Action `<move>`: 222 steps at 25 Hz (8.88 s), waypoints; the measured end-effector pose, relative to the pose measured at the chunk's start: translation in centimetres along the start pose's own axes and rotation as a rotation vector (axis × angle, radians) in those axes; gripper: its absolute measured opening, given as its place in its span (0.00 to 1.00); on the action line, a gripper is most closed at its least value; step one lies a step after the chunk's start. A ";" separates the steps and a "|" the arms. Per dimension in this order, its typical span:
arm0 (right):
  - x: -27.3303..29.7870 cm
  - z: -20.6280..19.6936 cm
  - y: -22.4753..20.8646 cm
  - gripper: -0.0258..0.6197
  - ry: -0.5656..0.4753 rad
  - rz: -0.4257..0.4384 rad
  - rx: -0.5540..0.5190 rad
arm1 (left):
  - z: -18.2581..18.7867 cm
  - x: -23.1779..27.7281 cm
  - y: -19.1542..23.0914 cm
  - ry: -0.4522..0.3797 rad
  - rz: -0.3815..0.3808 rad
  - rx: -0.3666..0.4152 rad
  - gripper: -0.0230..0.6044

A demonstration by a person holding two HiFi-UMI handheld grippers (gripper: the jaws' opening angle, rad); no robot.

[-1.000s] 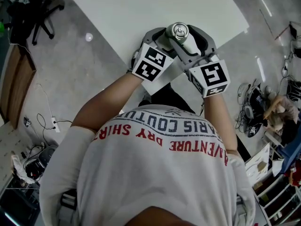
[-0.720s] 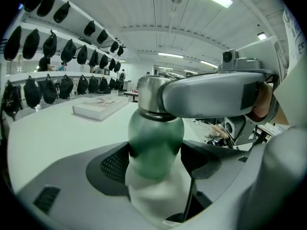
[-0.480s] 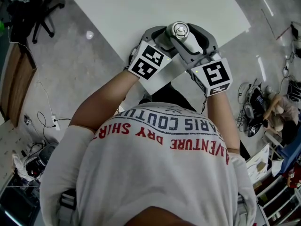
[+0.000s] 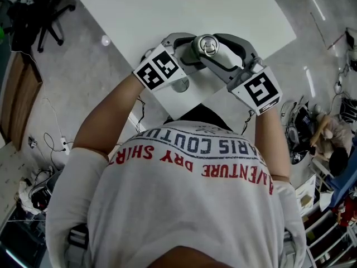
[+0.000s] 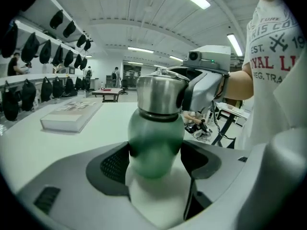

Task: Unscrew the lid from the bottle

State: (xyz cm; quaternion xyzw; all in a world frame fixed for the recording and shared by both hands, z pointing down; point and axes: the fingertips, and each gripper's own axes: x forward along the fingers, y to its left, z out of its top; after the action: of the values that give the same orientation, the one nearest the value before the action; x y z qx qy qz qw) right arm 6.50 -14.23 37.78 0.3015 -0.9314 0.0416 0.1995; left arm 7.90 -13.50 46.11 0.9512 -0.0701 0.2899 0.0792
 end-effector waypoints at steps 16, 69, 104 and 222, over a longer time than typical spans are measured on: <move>0.1 0.2 0.8 0.41 0.101 0.359 -0.231 | -0.4 -0.1 -0.4 0.144 -0.372 0.266 0.60; -1.6 -0.5 0.2 0.40 -0.088 -0.240 0.152 | 0.2 0.5 -0.9 -0.053 0.284 -0.229 0.60; -0.3 0.6 0.5 0.40 0.006 0.358 -0.070 | -0.2 0.0 -0.2 0.119 -0.364 0.207 0.60; -11.7 8.4 7.5 0.40 -0.344 -0.306 0.303 | 9.6 -16.7 -7.9 -0.432 0.101 -0.263 0.10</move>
State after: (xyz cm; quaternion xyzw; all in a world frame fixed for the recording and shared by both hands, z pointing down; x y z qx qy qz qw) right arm 7.88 -3.39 25.72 0.4676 -0.8785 0.0978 -0.0051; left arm 0.79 -6.11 28.00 0.9679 -0.1699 0.0720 0.1709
